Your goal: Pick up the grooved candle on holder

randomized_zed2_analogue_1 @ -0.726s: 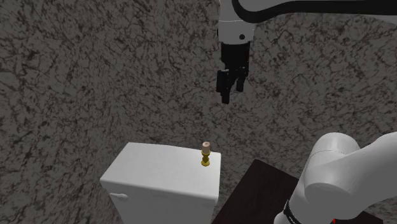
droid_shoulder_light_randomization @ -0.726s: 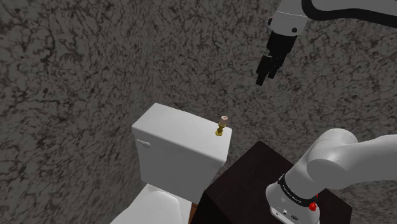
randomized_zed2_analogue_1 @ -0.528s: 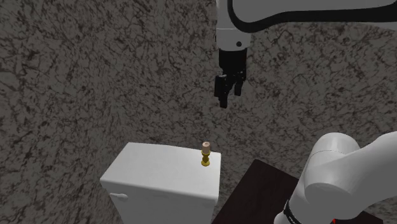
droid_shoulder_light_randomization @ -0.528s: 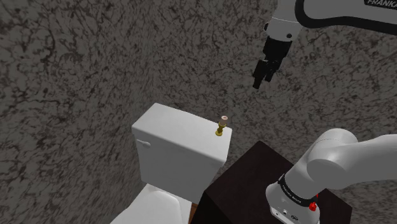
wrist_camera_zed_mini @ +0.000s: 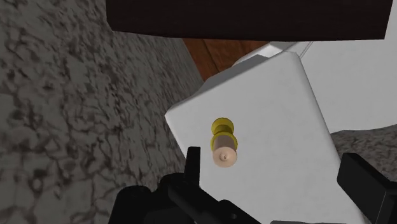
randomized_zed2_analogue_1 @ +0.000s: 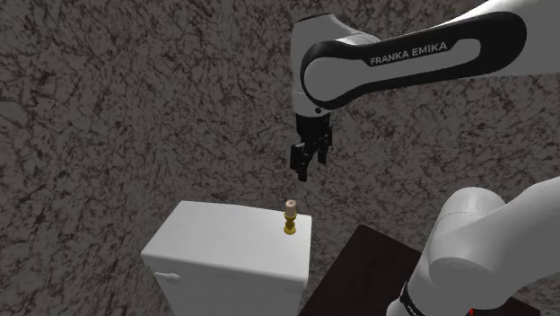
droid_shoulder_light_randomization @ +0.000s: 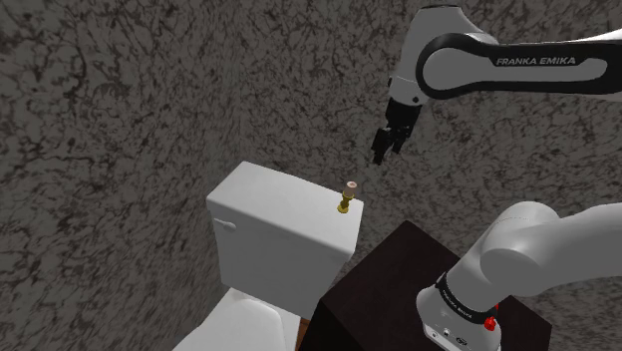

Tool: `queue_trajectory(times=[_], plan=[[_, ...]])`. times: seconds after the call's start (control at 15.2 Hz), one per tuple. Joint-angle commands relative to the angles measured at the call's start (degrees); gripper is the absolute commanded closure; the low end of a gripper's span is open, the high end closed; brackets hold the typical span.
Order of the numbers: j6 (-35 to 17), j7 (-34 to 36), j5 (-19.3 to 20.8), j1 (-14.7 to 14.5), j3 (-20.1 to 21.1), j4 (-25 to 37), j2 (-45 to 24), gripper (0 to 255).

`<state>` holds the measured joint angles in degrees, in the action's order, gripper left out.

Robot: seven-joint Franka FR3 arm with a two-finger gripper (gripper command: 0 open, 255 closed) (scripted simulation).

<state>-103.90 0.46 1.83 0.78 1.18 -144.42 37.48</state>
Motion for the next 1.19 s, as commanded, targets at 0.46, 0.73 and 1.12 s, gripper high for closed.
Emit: queue_trajectory(times=[0.46,0.73,1.12], plan=[[-19.7,0.0,0.6,1.0,-1.1,-5.8,-14.0,0],[-28.4,0.2,0.8,1.4,-1.5,-6.3,-22.4,0],[-33.7,0.4,1.0,1.5,-1.5,-7.6,-26.4,0]])
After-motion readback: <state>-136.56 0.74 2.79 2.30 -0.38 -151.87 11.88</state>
